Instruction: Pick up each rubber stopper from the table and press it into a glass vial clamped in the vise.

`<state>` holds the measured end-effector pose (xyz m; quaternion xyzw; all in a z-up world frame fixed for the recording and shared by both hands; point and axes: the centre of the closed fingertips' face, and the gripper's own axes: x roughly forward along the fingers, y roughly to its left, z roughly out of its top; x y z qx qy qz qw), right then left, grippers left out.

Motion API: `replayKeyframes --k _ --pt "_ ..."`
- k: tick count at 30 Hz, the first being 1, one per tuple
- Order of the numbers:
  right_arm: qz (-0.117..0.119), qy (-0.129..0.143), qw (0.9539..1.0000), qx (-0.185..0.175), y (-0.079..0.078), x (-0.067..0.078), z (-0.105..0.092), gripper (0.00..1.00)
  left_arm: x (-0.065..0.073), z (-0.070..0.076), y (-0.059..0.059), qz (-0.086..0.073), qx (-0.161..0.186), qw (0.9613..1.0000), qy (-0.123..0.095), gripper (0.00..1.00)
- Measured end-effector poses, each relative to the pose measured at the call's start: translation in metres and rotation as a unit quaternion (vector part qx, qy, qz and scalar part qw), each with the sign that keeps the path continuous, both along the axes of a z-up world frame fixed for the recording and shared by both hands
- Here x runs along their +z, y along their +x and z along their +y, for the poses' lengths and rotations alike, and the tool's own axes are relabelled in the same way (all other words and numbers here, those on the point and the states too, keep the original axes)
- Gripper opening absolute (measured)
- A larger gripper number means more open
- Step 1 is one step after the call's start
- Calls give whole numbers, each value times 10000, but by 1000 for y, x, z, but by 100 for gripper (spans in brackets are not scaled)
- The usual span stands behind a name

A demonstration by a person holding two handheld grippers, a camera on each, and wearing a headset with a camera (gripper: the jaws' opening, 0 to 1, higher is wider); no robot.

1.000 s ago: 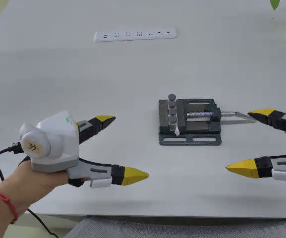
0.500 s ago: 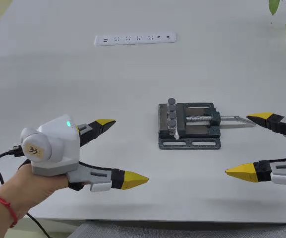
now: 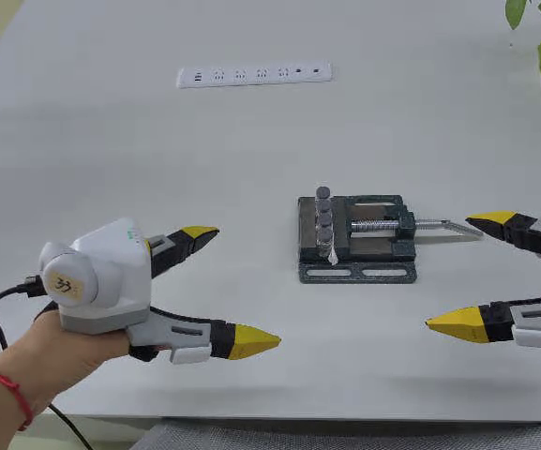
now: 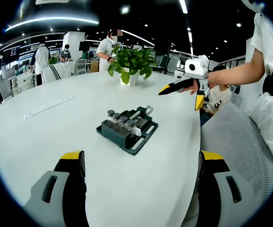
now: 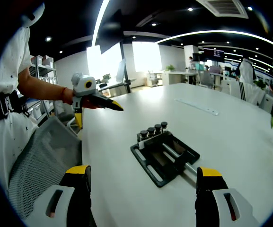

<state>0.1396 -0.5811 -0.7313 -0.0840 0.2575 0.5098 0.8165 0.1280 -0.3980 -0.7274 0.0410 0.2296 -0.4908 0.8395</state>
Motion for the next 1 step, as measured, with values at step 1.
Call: replayKeyframes --k 1 --pt "0 8 10000 -9 0 0 0 91 1 -1 -1 4 -1 10000 0 99"
